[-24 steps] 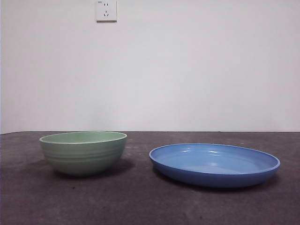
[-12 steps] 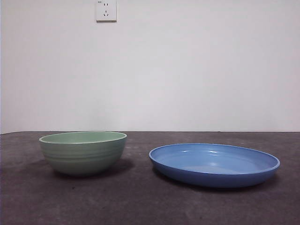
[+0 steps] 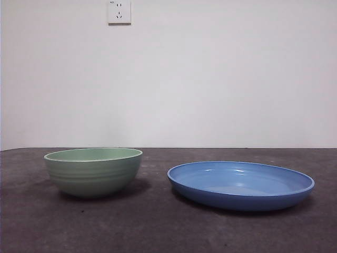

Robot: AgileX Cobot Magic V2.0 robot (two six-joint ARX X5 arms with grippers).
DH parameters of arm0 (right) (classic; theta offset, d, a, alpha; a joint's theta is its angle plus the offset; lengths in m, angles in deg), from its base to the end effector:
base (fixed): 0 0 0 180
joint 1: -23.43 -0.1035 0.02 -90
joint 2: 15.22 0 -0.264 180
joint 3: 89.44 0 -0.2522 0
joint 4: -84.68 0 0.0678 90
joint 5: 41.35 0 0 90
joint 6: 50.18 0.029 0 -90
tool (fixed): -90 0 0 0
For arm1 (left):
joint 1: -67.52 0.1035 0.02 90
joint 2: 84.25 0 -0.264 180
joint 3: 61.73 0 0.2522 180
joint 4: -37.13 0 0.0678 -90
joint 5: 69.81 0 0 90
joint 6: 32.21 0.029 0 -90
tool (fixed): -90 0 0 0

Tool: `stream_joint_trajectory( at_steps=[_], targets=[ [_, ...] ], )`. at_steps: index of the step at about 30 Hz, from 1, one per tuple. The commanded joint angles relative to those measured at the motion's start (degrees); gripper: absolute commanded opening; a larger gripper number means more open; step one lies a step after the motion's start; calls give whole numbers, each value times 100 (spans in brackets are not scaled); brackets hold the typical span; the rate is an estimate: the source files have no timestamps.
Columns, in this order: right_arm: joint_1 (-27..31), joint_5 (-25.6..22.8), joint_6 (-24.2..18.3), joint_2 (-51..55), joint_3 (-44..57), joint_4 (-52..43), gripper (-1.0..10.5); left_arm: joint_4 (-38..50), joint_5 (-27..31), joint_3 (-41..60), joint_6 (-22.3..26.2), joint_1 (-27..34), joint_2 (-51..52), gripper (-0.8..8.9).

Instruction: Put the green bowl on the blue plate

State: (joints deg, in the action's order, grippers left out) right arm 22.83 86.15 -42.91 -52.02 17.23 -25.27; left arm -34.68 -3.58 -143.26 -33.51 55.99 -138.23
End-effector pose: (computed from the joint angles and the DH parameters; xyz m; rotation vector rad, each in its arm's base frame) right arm 0.0868 0.0186 0.3616 0.3075 0.6065 0.6101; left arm 0.1504 -0.0426 0.3678 -0.1045 0.7866 -0.5760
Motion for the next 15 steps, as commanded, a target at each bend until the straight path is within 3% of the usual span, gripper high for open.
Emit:
stream_joint_trajectory(
  at_steps=[1, 5, 15],
  targets=[
    [-9, 20, -39, -17, -101, -50, 618, 57, 339, -107, 63, -17, -358, 652],
    [-9, 22, -39, -17, -101, -48, 618, 61, 802, -107, 63, -17, -975, 652],
    [-9, 22, -42, -17, -101, -48, 618, 350, 896, -107, -7, -22, -2719, 646]
  ],
)
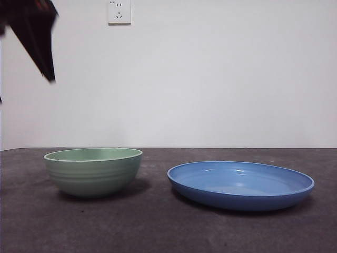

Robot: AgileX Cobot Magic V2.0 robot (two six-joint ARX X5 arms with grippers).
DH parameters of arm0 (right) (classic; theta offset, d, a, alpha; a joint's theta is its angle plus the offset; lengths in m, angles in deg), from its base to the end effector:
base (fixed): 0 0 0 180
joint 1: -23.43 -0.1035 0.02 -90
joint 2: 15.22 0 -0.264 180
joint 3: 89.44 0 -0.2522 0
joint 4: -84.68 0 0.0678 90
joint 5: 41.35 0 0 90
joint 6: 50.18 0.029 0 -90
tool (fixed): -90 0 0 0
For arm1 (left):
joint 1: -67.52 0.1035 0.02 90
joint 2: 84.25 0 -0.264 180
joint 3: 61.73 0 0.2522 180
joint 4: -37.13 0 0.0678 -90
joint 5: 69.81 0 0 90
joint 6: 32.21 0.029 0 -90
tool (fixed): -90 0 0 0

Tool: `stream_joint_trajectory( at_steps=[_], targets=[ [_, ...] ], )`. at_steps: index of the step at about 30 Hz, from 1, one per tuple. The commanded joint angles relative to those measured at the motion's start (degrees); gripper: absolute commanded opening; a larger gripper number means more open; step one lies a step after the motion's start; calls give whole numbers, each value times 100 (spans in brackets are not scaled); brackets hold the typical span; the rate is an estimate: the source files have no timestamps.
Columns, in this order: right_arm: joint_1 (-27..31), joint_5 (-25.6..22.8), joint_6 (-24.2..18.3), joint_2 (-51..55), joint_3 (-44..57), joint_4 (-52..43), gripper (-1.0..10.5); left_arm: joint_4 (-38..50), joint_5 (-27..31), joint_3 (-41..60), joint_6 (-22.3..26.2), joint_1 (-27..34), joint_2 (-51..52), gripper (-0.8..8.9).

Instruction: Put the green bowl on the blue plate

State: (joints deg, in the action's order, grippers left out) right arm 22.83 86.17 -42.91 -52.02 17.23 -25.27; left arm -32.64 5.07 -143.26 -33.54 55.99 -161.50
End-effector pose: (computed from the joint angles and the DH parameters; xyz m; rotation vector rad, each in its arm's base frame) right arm 0.0868 0.0186 0.3616 0.3076 0.6065 0.6105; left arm 0.2464 -0.0580 0.2926 -0.0563 1.1567 -0.3996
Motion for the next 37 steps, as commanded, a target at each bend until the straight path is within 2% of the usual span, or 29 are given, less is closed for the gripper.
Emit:
stream_joint_trajectory(
  at_steps=[1, 10, 15, 17, 20, 24, 31, 37],
  targets=[
    [-7, 20, -42, -17, -101, -48, 618, 214, 31, -107, -55, -22, -586, 646],
    [-7, 177, -42, -17, -101, -48, 618, 994, 39, -107, -282, -181, -1816, 644],
    [-9, 175, -42, -17, -101, -48, 618, 1134, 457, -107, -326, -328, -2081, 639],
    [-7, 175, -42, -17, -101, -48, 618, 1104, 468, -107, -326, -363, -2116, 587],
    [-7, 175, -42, -17, -101, -48, 618, 1069, 468, -107, -326, -420, -2127, 573],
    [-7, 173, -42, -17, -101, -48, 618, 1001, 468, -107, -323, -505, -2127, 415],
    [-7, 175, -39, -17, -101, -48, 618, 990, 470, -107, -269, -603, -2127, 12],
    [-7, 188, -20, -17, -101, -44, 618, 1027, 636, -179, -437, -601, -2127, 7]
  ],
)
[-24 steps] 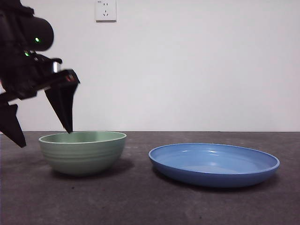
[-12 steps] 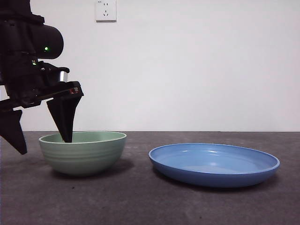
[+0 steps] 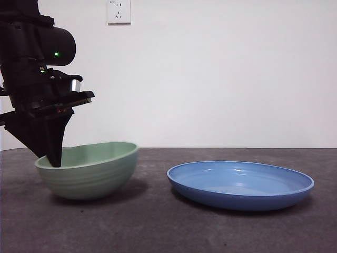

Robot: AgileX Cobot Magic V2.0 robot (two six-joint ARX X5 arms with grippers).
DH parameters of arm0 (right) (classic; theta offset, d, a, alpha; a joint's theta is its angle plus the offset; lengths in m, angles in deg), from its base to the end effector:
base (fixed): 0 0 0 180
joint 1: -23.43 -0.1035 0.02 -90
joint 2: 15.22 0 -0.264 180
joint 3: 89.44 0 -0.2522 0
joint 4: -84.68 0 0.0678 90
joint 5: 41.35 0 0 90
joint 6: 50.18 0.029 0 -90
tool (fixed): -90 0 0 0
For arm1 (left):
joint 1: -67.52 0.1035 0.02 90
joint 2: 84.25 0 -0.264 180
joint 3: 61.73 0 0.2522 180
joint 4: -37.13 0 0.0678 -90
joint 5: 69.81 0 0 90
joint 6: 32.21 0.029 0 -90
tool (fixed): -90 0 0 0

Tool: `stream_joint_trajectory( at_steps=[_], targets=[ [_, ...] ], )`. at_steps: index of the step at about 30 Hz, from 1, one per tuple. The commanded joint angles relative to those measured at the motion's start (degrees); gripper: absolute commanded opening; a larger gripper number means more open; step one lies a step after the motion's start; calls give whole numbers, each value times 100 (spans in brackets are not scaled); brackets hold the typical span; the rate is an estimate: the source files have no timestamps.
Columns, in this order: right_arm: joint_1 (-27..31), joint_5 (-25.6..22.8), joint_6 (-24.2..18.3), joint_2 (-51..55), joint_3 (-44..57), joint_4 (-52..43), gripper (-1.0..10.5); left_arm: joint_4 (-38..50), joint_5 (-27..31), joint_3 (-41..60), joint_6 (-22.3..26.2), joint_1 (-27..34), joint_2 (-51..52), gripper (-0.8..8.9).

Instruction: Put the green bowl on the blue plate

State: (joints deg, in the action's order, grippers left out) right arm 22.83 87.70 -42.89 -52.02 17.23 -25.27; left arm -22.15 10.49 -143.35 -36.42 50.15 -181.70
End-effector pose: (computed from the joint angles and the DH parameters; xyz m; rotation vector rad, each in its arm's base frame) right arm 0.0864 0.0192 0.3619 0.3154 0.6066 0.6364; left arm 0.3055 -0.1007 0.2033 0.0269 1.3321 -0.3535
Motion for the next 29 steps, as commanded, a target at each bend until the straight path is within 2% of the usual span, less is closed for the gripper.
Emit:
stream_joint_trajectory(
  at_steps=[1, 3, 9, 16, 24, 29],
  targets=[
    [-7, 44, -22, -17, -101, -44, 618, -90, 103, -221, -223, -17, -107, 8],
    [-7, 48, -17, -17, -101, -39, 618, -363, 98, -439, -466, -46, -107, 9],
    [-9, 59, -17, -17, -101, -33, 618, -1147, 87, -1384, -656, -326, -120, 10],
    [-7, 59, -17, -17, -101, -31, 618, -1893, 85, -2629, -726, -1113, -535, 10],
    [-7, 59, -17, -17, -101, -28, 618, -2232, 92, -4411, -723, -2006, -1875, 10],
    [-7, 57, -22, -17, -101, -28, 618, -2406, 101, -5392, -723, -2332, -2745, 10]
  ],
)
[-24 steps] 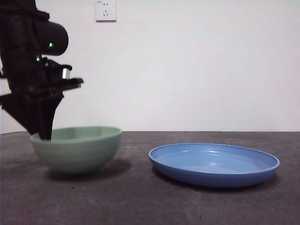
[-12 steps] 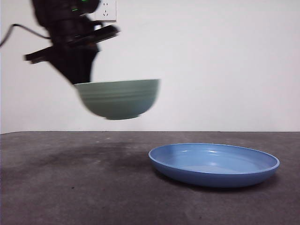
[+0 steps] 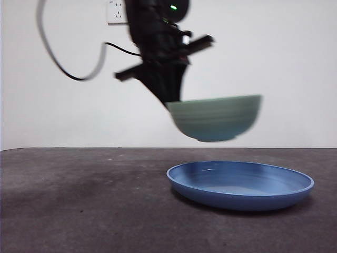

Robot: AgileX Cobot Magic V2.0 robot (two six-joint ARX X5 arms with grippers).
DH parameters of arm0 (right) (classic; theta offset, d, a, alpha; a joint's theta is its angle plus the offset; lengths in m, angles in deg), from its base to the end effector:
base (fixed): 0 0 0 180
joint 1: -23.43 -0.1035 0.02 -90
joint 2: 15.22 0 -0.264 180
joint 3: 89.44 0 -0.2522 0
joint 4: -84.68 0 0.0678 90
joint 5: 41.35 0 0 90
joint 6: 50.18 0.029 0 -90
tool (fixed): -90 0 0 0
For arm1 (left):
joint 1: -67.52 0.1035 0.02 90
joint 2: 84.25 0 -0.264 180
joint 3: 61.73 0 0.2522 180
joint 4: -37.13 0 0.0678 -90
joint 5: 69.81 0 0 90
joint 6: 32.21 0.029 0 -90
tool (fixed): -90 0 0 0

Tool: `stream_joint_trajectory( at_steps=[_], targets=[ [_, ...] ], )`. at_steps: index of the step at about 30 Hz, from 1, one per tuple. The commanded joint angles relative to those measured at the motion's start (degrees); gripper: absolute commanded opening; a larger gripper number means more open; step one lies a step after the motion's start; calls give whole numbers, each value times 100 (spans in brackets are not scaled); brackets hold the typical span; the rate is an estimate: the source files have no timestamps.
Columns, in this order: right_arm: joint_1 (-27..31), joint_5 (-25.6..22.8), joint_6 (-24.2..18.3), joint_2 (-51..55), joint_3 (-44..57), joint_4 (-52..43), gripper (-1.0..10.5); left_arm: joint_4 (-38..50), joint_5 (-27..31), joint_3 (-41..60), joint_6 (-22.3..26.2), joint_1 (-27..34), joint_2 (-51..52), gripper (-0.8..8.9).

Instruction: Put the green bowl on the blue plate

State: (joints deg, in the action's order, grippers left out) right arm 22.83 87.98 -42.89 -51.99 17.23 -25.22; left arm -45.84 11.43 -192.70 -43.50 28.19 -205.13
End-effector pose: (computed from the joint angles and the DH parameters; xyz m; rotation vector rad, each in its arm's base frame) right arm 0.0861 0.0193 0.3619 0.3169 0.6069 0.6412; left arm 0.3315 -0.2773 0.2821 0.1828 1.3183 -0.5905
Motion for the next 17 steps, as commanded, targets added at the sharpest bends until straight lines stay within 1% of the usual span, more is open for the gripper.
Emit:
stream_joint_trajectory(
  at_steps=[1, 7, 14, 15, 16, 17],
  targets=[
    [-7, 28, -22, -20, -101, -33, 618, -26, 24, -610, -15, -186, -568, 10],
    [-7, 28, -24, -20, -101, -33, 618, 61, 387, -791, 9, -376, -1110, 10],
    [-7, 26, -22, -20, -101, -11, 618, 87, 387, -791, 131, -420, -1368, 10],
    [-7, 26, -22, -20, -101, -11, 618, 103, 387, -791, 136, -420, -1366, 19],
    [-7, 24, -22, -20, -101, -11, 618, 105, 387, -791, 133, -420, -1366, 53],
    [-7, 24, -22, -20, -101, -11, 618, 103, 387, -791, 116, -417, -1368, 117]
  ],
)
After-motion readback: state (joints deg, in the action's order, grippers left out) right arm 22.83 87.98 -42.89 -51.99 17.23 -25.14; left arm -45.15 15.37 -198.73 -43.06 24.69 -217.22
